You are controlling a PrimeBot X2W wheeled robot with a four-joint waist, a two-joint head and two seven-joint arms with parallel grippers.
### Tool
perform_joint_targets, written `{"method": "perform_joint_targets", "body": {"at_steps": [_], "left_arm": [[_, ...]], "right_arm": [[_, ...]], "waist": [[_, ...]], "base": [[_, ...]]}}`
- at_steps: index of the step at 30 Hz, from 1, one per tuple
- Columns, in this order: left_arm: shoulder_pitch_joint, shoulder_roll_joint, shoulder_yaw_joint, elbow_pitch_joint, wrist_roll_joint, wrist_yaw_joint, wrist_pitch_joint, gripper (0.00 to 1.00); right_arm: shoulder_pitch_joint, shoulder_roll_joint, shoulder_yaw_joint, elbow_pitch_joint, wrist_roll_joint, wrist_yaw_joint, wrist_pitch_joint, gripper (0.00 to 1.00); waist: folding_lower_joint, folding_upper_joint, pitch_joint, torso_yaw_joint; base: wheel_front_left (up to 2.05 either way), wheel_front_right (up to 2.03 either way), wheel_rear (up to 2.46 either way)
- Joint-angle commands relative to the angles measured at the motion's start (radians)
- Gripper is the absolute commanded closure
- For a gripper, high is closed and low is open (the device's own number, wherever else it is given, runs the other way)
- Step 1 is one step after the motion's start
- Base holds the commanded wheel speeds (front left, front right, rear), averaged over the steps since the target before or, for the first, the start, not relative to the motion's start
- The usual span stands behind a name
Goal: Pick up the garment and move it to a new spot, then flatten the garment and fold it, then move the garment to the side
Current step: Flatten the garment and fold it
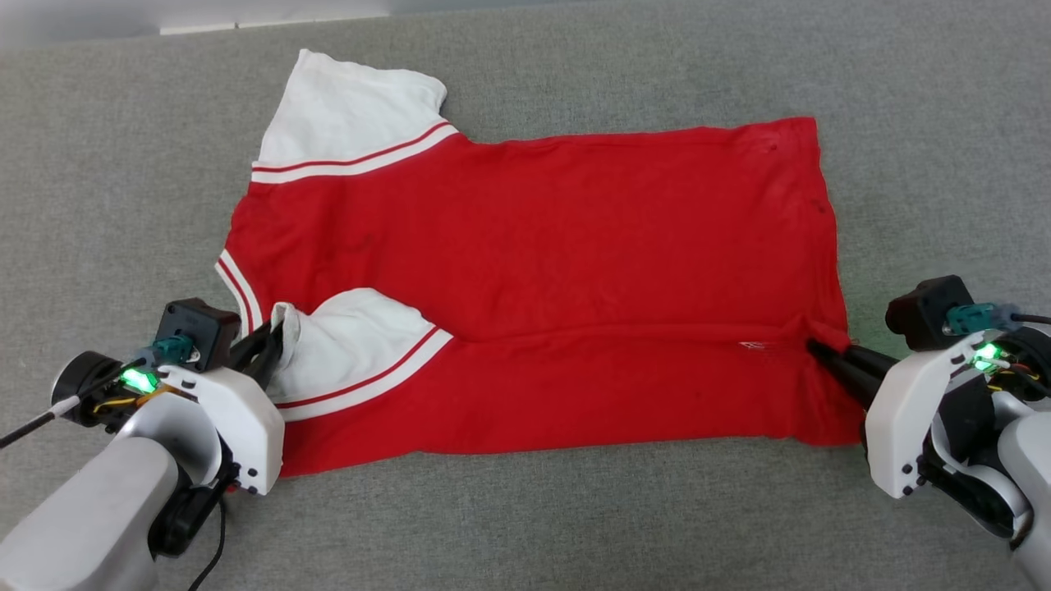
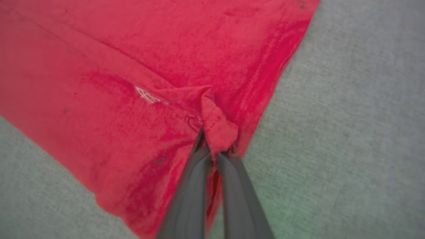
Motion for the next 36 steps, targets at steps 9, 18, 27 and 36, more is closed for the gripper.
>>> {"method": "perform_joint_targets", "body": {"at_steps": [9, 18, 27, 36], "left_arm": [[-0.042, -0.066, -0.038, 0.155, -0.011, -0.067, -0.006, 1.0], [-0.078, -0.027, -0.022, 0.108, -0.024, -0.086, 0.024, 0.0], [-0.121, 0.098, -0.031, -0.058, -0.084, -0.103, 0.274, 0.0], [-0.15, 0.18, -0.07, -0.149, -0.261, -0.129, 0.66, 0.0]], "right_arm": [[-0.054, 0.013, 0.057, 0.07, 0.024, -0.001, -0.047, 0.69], [-0.014, -0.003, 0.028, 0.018, 0.025, -0.001, -0.09, 0.0], [0.017, 0.0, -0.009, -0.046, 0.011, -0.001, -0.06, 0.0], [0.008, 0.011, -0.012, -0.077, 0.011, -0.001, -0.024, 0.0]], "waist": [[-0.0002, -0.0001, -0.013, 0.007], [-0.0002, -0.0001, -0.094, 0.031], [-0.0002, -0.0001, -0.116, 0.043], [-0.0002, -0.0001, -0.104, 0.028]], "base": [[0.0, 0.0, 0.0], [0.0, 0.0, 0.0], [0.0, 0.0, 0.0], [0.0, 0.0, 0.0]]}}
